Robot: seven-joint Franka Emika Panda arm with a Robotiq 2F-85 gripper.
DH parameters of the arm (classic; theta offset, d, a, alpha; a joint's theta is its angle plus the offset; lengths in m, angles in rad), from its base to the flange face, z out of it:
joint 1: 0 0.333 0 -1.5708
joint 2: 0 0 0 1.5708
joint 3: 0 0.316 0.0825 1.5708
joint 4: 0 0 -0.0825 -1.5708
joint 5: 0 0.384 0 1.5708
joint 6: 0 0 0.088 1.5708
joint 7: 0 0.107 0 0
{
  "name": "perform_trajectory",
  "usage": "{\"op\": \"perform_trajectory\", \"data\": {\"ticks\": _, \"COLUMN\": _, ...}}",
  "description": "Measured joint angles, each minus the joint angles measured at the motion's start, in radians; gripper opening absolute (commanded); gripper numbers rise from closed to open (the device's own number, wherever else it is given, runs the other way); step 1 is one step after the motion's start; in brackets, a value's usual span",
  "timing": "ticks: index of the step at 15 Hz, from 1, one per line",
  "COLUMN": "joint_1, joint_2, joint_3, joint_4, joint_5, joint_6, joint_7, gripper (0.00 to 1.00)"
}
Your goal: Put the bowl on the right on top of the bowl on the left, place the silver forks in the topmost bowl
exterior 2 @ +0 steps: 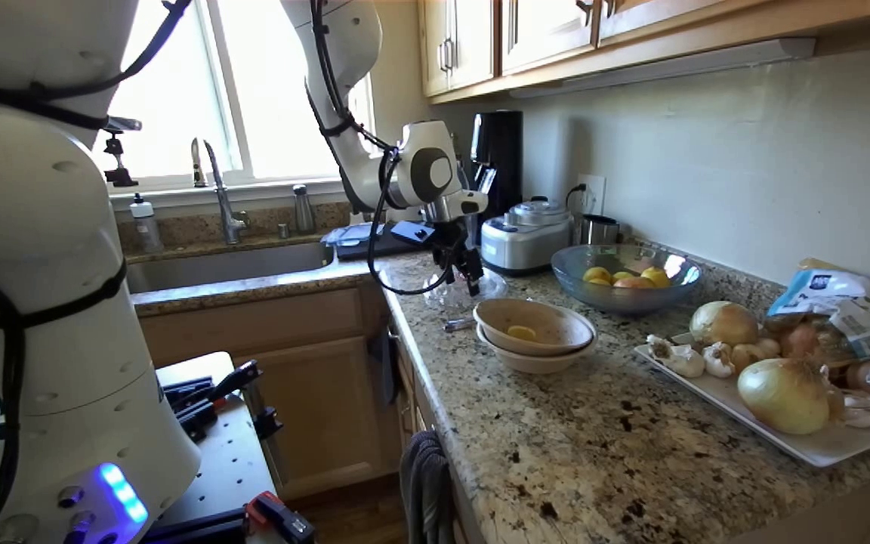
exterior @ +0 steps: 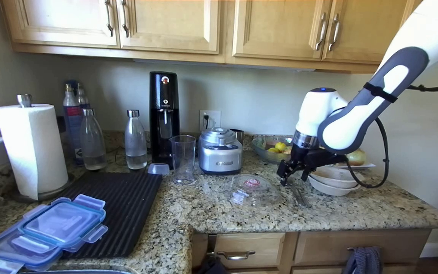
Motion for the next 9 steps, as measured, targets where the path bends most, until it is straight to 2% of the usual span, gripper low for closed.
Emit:
{"op": "perform_trajectory", "data": {"ticks": 1, "joint_1": 0.009, "joint_2": 0.010, "joint_3": -0.008, "joint_4": 0.010, "joint_5": 0.008, "joint_6": 0.000, "joint_7": 0.000, "gripper": 1.00}}
{"op": "perform_trajectory", "data": {"ticks": 3, "joint_1": 0.019, "joint_2": 0.030, "joint_3": -0.020, "joint_4": 0.028, "joint_5": 0.029, "joint_6": 0.000, "joint_7": 0.000, "gripper": 0.90}}
{"op": "perform_trajectory", "data": {"ticks": 5, "joint_1": 0.020, "joint_2": 0.047, "joint_3": -0.023, "joint_4": 0.042, "joint_5": 0.055, "joint_6": 0.000, "joint_7": -0.001, "gripper": 0.86}}
{"op": "perform_trajectory", "data": {"ticks": 6, "joint_1": 0.020, "joint_2": 0.056, "joint_3": -0.025, "joint_4": 0.048, "joint_5": 0.068, "joint_6": 0.000, "joint_7": -0.001, "gripper": 0.79}}
{"op": "perform_trajectory", "data": {"ticks": 7, "joint_1": 0.020, "joint_2": 0.065, "joint_3": -0.027, "joint_4": 0.053, "joint_5": 0.081, "joint_6": 0.000, "joint_7": -0.001, "gripper": 0.81}}
{"op": "perform_trajectory", "data": {"ticks": 9, "joint_1": 0.020, "joint_2": 0.083, "joint_3": -0.030, "joint_4": 0.065, "joint_5": 0.110, "joint_6": 0.000, "joint_7": -0.003, "gripper": 0.76}}
